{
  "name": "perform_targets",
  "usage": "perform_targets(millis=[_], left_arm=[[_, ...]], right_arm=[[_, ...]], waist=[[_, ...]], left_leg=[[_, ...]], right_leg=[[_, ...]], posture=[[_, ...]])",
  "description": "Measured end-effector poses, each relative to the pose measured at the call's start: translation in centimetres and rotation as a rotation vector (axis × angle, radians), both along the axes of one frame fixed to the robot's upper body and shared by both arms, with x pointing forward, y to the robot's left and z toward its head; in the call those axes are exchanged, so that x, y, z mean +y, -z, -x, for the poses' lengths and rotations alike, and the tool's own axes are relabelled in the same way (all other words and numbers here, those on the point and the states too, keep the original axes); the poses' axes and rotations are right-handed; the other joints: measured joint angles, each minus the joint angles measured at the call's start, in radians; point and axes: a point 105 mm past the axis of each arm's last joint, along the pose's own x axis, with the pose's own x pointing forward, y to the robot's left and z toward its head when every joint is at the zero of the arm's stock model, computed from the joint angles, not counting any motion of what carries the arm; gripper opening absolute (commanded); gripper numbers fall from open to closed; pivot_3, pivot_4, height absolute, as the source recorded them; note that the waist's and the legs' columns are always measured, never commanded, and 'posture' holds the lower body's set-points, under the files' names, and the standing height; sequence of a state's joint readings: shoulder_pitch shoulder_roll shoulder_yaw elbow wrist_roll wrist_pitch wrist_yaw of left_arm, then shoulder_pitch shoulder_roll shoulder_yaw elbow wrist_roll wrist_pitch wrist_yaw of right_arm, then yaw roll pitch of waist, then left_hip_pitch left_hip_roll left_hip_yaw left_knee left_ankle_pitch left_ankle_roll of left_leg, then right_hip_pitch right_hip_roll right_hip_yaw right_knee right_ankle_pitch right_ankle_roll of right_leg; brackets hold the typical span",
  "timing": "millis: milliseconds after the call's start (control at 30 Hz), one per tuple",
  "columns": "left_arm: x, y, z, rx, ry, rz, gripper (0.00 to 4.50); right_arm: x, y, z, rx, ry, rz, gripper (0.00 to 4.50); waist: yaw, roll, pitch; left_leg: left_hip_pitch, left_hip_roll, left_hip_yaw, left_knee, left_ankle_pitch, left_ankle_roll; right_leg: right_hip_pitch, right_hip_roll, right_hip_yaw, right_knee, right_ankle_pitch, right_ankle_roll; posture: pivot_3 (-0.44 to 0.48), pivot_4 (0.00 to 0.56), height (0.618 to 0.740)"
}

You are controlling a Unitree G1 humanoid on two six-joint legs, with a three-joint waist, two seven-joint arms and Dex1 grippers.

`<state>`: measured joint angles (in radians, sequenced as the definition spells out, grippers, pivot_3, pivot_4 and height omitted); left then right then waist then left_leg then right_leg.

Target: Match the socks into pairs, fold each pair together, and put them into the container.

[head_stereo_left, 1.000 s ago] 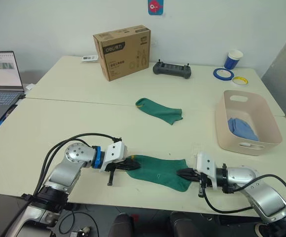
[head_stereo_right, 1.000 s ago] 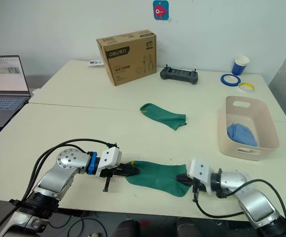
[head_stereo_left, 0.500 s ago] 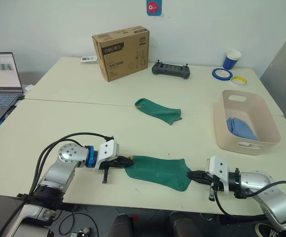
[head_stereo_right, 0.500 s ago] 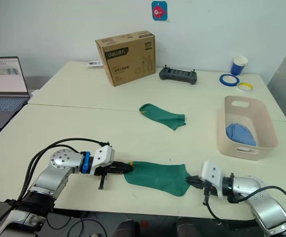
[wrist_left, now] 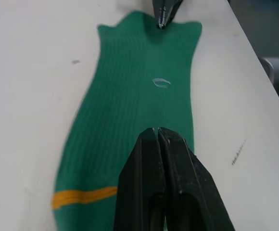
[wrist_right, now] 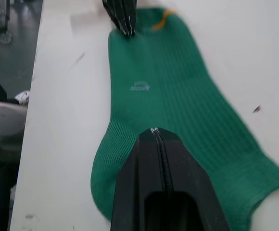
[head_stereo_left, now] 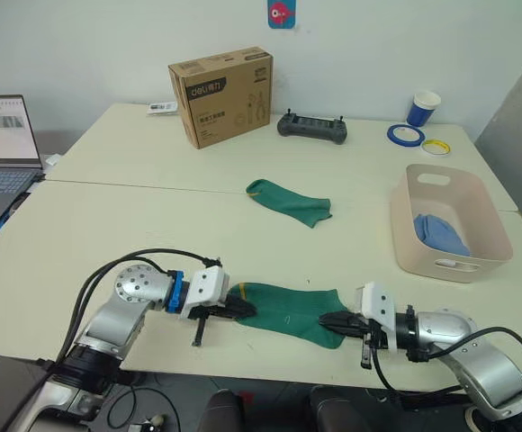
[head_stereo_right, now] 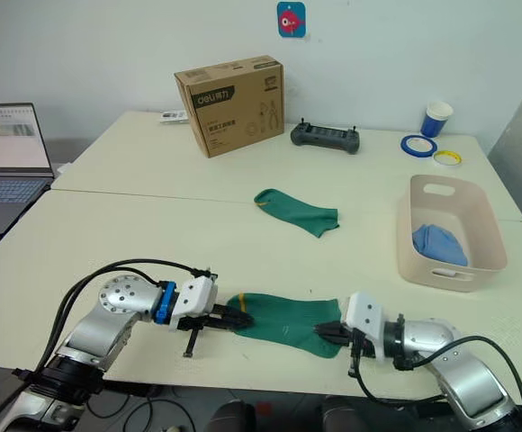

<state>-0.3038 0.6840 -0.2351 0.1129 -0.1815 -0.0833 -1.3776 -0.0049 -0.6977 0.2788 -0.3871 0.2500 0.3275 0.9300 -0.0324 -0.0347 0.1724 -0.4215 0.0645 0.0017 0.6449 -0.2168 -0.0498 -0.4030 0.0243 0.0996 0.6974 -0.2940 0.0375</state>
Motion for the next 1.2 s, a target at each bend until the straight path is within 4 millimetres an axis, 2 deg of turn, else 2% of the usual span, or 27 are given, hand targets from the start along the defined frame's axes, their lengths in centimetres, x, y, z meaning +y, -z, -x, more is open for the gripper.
perform_targets(millis=[67, 367, 433, 533, 600, 667, 767, 833, 1067, 1200], left_arm=[[0.4, 0.4, -0.1, -0.009, -0.014, -0.018, 0.06], [1.0, 0.2, 0.1, 0.018, -0.017, -0.013, 0.06], [1.1, -0.3, -0.2, 0.03, -0.042, 0.018, 0.06], [0.5, -1.9, -2.0, -0.008, -0.083, 0.07, 0.06], [0.1, -2.3, -2.8, -0.022, -0.107, 0.093, 0.06], [0.0, -1.9, -3.3, 0.0, -0.142, 0.11, 0.06], [0.8, -0.4, -3.7, 0.026, -0.191, 0.068, 0.06], [1.0, -0.1, -3.8, 0.017, -0.194, 0.051, 0.06], [1.4, -0.5, -4.2, 0.032, -0.219, 0.054, 0.06], [1.6, -1.5, -4.2, 0.082, -0.247, 0.128, 0.06]], right_arm=[[-0.3, 0.6, 0.6, 0.018, -0.014, 0.027, 0.0], [-2.2, 0.4, 1.3, 0.017, -0.024, 0.076, 0.0], [-2.2, -0.2, 0.8, 0.018, 0.009, 0.038, 0.0], [-1.1, -2.8, -1.2, -0.053, 0.06, -0.074, 0.0], [-0.8, -3.6, -2.1, -0.094, 0.075, -0.088, 0.0], [-0.9, -3.1, -2.8, -0.099, 0.102, -0.07, 0.0], [-1.4, -0.7, -3.7, -0.068, 0.142, -0.007, 0.0], [-1.8, -0.1, -3.7, -0.064, 0.151, 0.013, 0.0], [-3.5, -0.1, -2.9, -0.057, 0.178, 0.014, 0.0], [-3.5, -1.5, -2.6, -0.036, 0.2, -0.052, 0.0]], waist=[[0.0, 0.0, 0.0], [-0.001, 0.0, 0.0], [-0.002, 0.0, 0.0], [-0.003, 0.0, 0.0], [-0.003, 0.0, 0.0], [-0.001, 0.0, 0.0], [-0.001, 0.0, 0.0], [0.0, 0.0, 0.0], [0.0, 0.0, 0.0], [-0.001, 0.0, 0.0]], left_leg=[[0.0, 0.0, 0.0, 0.0, 0.0, 0.0], [0.005, 0.0, 0.0, 0.0, 0.0, 0.0], [0.005, 0.0, -0.001, 0.0, 0.0, 0.0], [0.005, 0.0, -0.001, 0.0, 0.0, 0.0], [0.005, 0.0, -0.001, 0.0, 0.0, 0.0], [0.005, 0.0, -0.001, 0.0, 0.0, 0.0], [0.005, 0.0, -0.001, -0.001, 0.0, 0.0], [0.005, 0.0, -0.001, -0.001, 0.0, 0.0], [0.006, 0.0, -0.001, 0.0, 0.0, 0.0], [0.006, 0.0, -0.002, -0.001, 0.0, 0.0]], right_leg=[[0.0, 0.0, 0.0, 0.0, 0.0, 0.0], [0.006, 0.0, -0.001, -0.001, -0.001, -0.001], [0.006, 0.0, -0.001, -0.001, -0.001, -0.001], [0.006, 0.0, -0.001, 0.0, 0.0, 0.0], [0.007, 0.0, -0.001, -0.001, 0.0, 0.0], [0.007, 0.0, -0.001, -0.002, -0.001, 0.0], [0.006, 0.0, -0.001, -0.002, -0.001, 0.0], [0.006, 0.0, -0.001, -0.001, -0.001, -0.001], [0.008, 0.0, -0.001, -0.001, -0.001, 0.0], [0.008, 0.0, -0.002, -0.001, -0.001, 0.0]], posture=[[0.0, 0.15, 0.74], [0.0, 0.15, 0.74], [0.0, 0.15, 0.74], [0.0, 0.15, 0.74], [0.0, 0.15, 0.74], [0.0, 0.15, 0.74], [0.0, 0.15, 0.74], [0.0, 0.15, 0.74], [0.0, 0.15, 0.74], [0.0, 0.15, 0.74]])
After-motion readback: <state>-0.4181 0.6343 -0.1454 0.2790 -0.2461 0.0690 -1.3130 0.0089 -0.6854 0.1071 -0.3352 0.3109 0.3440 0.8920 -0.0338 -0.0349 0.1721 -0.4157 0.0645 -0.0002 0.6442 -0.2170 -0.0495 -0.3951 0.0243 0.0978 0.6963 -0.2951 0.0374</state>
